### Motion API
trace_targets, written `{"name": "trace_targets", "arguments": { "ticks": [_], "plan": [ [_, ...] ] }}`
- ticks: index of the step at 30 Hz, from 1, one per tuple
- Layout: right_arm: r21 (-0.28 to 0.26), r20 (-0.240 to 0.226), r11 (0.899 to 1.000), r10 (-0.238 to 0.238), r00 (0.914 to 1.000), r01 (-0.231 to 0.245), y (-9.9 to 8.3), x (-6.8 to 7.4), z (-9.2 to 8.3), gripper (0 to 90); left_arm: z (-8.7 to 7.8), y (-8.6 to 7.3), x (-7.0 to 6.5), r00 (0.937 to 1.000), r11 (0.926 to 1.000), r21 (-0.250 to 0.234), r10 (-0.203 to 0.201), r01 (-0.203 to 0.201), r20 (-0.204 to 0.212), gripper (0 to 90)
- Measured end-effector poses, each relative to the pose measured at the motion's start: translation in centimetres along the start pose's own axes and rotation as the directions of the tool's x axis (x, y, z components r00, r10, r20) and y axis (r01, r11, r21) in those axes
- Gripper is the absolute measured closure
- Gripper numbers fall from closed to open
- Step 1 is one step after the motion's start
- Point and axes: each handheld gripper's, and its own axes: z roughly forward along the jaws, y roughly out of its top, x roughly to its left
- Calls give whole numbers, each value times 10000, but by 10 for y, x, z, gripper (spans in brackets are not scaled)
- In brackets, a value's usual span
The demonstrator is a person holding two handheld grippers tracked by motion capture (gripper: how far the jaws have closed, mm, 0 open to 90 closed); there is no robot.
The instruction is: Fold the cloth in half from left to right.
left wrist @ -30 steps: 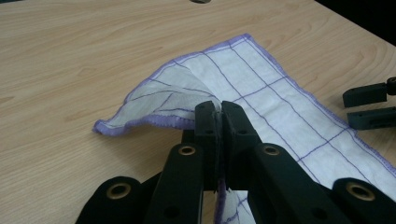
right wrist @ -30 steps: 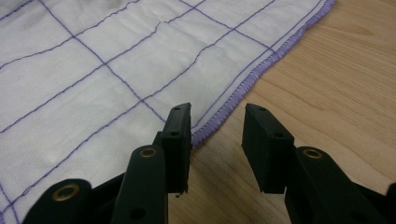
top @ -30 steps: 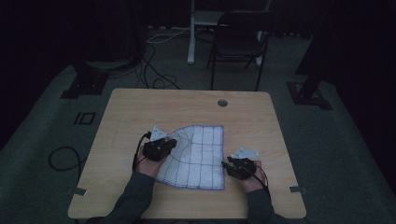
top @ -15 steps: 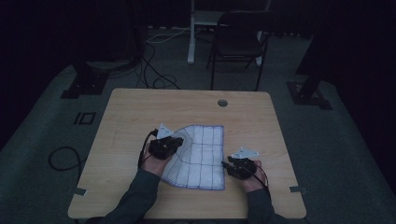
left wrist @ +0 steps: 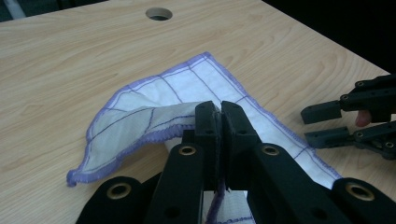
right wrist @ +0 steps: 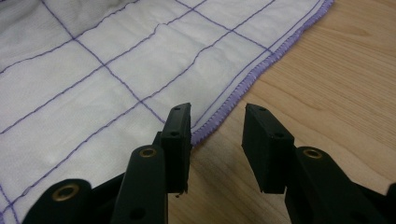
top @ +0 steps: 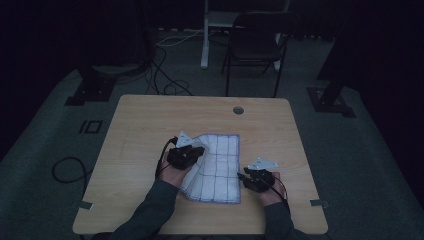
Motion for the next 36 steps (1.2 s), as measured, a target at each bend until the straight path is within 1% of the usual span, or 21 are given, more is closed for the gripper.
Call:
{"name": "trace_targets", "arguments": {
  "ticks": [11, 15, 27, 36],
  "plan": [
    [6, 7, 10000, 27, 10000, -27, 0, 0, 0, 626, 10, 6, -10, 9995, 9998, 45, 217, -219, 226, 867],
    [8, -3, 10000, 48, 10000, -48, 0, 0, 0, 625, 13, 6, -11, 9994, 9998, 36, 207, -208, 267, 867],
    [33, 13, 10000, 55, 10000, -55, -1, -2, 0, 622, 33, 7, -22, 9986, 9994, 180, 281, -289, 446, 867],
    [13, 25, 9999, 102, 9999, -102, -1, -3, 0, 622, 43, 7, -26, 9980, 9987, 331, 383, -400, 500, 867]
  ]
}}
